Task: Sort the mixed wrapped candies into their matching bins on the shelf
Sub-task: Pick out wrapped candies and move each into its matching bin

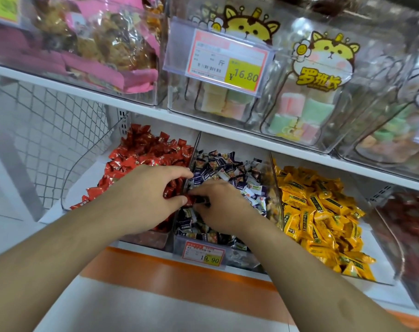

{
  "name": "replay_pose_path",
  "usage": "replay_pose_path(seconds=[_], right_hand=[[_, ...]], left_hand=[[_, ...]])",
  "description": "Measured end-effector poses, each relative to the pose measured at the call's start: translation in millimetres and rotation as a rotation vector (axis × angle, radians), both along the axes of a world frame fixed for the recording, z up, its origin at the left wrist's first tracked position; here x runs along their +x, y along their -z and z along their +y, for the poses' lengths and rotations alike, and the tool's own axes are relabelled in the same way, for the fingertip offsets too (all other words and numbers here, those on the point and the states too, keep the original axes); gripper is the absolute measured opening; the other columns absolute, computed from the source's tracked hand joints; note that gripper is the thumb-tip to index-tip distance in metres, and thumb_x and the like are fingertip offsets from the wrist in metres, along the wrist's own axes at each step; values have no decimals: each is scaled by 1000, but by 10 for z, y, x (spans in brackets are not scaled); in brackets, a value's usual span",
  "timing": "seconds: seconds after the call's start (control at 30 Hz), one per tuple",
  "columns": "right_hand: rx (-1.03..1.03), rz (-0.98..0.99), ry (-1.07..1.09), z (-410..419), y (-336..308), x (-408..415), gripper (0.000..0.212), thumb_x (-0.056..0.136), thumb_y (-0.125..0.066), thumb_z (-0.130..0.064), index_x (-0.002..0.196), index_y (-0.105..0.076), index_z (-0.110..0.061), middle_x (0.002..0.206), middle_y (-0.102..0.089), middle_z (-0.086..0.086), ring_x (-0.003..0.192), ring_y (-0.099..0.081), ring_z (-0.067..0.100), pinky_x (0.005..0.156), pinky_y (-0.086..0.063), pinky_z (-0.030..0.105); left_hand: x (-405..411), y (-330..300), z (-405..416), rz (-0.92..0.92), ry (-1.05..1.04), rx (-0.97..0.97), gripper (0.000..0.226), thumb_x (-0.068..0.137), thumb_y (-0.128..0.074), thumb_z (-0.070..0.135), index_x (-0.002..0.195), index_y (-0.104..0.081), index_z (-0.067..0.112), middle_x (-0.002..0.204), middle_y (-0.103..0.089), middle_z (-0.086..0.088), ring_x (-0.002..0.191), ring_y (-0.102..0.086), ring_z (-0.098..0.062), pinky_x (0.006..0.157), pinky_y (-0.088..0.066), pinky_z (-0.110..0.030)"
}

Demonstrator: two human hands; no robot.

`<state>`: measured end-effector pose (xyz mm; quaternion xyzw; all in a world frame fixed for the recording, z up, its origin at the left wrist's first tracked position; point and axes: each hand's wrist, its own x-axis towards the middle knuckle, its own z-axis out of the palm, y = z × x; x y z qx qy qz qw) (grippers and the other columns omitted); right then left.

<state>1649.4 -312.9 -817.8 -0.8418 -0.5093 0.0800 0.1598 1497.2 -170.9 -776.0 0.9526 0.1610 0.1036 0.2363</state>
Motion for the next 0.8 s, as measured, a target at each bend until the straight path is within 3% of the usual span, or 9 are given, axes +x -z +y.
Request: replay_pose_path(seconds=[0.07, 0.23, 0.4, 0.5, 0.57, 0.67, 0.8], right_hand=[[29, -5, 2, 3, 19, -9, 25, 92, -66, -16, 112, -77, -28, 105, -68, -6, 104, -57, 16, 89, -55, 38], [69, -2, 21, 19, 60, -43, 22, 90, -66, -15, 107, -78, -23, 103, -68, 0, 105, -57, 22, 91, -53, 38], [126, -23, 33, 20, 107, -36, 12, 85, -70, -16, 94, -77, -20, 95, -64, 2, 100, -55, 23, 85, -54, 41], [183, 12, 92, -27, 9, -41, 7, 90, -69, -16, 93, -70, -22, 94, -64, 0, 92, -56, 19, 79, -55, 44], [218, 83, 134, -81, -142, -65, 8, 96, -68, -19, 95, -67, -28, 88, -65, -6, 80, -59, 13, 70, -56, 41], [316, 327, 188, -147, -376, -132, 9, 97, -70, -24, 93, -71, -31, 80, -68, -4, 66, -60, 8, 60, -55, 31], [438, 582, 196, -148, -528, -282, 14, 91, -79, -16, 102, -72, -22, 89, -74, 2, 81, -73, 14, 76, -63, 34]], left_hand=[[-6, 2, -3, 3, 11, -17, 53, 94, -67, 50, 144, -48, 54, 138, -62, 20, 102, -64, -1, 85, -43, -20], [9, 23, 3, 9, 13, -15, 53, 94, -67, 50, 142, -47, 57, 141, -57, 27, 90, -66, 2, 79, -44, -16], [2, 88, 37, 24, -7, -20, 52, 90, -67, 56, 135, -42, 66, 111, -73, 20, 83, -74, -15, 77, -59, -32], [2, 85, 33, 20, -22, -50, 50, 91, -67, 55, 136, -45, 63, 125, -68, 23, 102, -71, -13, 89, -56, -29], [-1, 58, 5, -37, -23, -41, 46, 92, -69, 50, 136, -54, 55, 139, -54, 32, 119, -58, -3, 100, -46, -24], [4, 11, -21, -158, -26, -116, 38, 90, -72, 48, 127, -63, 49, 126, -58, 33, 109, -55, 8, 97, -45, -23], [-2, -39, -39, -264, -28, -334, 23, 83, -81, 45, 105, -73, 48, 97, -73, 24, 92, -69, 4, 87, -58, -31]])
